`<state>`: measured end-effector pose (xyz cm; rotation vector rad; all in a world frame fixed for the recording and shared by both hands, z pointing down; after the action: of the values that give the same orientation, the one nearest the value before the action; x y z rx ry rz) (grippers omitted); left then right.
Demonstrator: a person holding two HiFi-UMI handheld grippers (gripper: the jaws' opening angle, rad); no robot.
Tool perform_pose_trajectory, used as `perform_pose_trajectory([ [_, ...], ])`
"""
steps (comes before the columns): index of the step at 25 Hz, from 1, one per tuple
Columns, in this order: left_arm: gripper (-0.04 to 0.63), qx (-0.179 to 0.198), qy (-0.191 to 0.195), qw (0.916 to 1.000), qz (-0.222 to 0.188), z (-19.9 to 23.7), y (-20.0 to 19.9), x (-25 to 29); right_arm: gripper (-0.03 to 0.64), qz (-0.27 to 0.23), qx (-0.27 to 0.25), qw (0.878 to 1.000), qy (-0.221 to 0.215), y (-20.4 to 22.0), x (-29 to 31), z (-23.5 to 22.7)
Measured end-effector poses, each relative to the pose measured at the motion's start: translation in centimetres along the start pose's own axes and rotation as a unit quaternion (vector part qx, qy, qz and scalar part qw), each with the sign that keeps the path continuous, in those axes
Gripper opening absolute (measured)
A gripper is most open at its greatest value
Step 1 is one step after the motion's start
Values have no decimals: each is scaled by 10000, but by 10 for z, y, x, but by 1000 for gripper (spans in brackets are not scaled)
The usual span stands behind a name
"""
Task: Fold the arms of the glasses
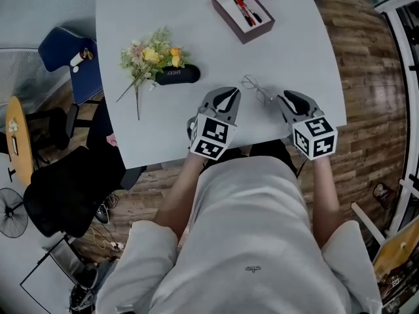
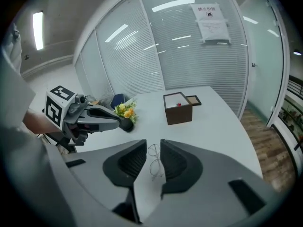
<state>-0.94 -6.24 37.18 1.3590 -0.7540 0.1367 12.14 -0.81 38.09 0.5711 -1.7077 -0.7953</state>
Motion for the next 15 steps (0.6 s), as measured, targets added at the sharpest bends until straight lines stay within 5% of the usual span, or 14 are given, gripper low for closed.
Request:
perform_pose_trajectory([
  [15, 21, -214, 699, 9947, -725, -20, -15, -68, 51, -887, 208, 9922, 856, -10, -57, 70],
])
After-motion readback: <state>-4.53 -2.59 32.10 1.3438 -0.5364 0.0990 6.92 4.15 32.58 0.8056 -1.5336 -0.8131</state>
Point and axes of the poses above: the fingertips, and each gripper's own axes: x forward along the fingers, z to its left, y out of its underside, the point moved 2 cm from there along -x, backward along the fingers, and after that the axes turned 4 degrees about y, right-handed, at the moved point
